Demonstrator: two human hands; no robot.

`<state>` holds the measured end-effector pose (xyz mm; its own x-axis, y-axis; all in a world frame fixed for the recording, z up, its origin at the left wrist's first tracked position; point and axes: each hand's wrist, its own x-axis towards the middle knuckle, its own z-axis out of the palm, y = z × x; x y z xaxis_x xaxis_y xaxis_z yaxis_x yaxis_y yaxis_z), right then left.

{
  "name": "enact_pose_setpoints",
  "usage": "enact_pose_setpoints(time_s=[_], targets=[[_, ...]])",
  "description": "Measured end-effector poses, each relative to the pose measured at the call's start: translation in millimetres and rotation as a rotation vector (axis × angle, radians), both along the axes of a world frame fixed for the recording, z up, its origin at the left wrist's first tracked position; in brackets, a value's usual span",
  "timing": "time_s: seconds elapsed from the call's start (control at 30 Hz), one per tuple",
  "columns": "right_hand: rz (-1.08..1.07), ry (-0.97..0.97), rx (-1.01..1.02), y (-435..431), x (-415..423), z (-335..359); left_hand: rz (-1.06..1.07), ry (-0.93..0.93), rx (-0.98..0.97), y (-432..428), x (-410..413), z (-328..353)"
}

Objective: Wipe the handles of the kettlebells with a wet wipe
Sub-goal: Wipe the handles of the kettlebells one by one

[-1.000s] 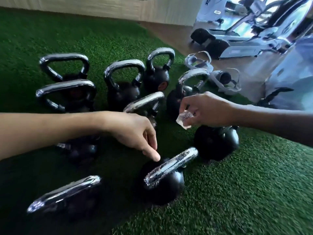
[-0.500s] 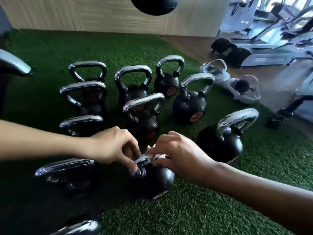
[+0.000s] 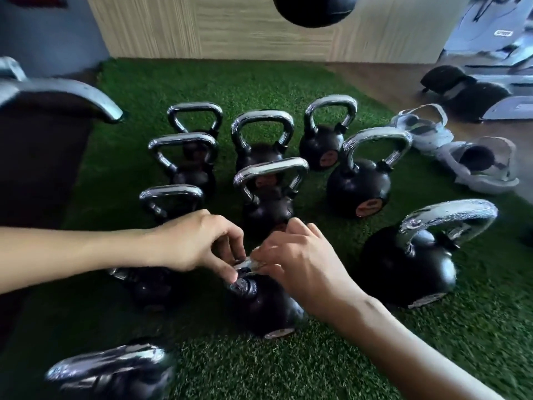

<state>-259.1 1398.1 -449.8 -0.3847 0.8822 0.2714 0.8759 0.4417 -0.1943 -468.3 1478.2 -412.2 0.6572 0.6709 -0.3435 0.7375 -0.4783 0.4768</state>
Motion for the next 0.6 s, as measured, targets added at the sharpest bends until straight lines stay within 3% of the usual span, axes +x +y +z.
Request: enact_pose_setpoints(time_s=[0.13,0.27,0.43,0.6], targets=[[-0.178,0.159,0.176,-19,30,-24,-0.023,0.105,-0.008,1,13,9],[-0.279,0.222,0.221,-25,45,-33,0.001,0.140,-0.054,0,20,17],[-0.144,0.136,0.302,-17,10,-32,0.169,0.041,-0.015,-18,9,6],[-0.396,0.322,0.275,-36,42,-47,0.344,-0.131,0.049,-37,-7,-21]])
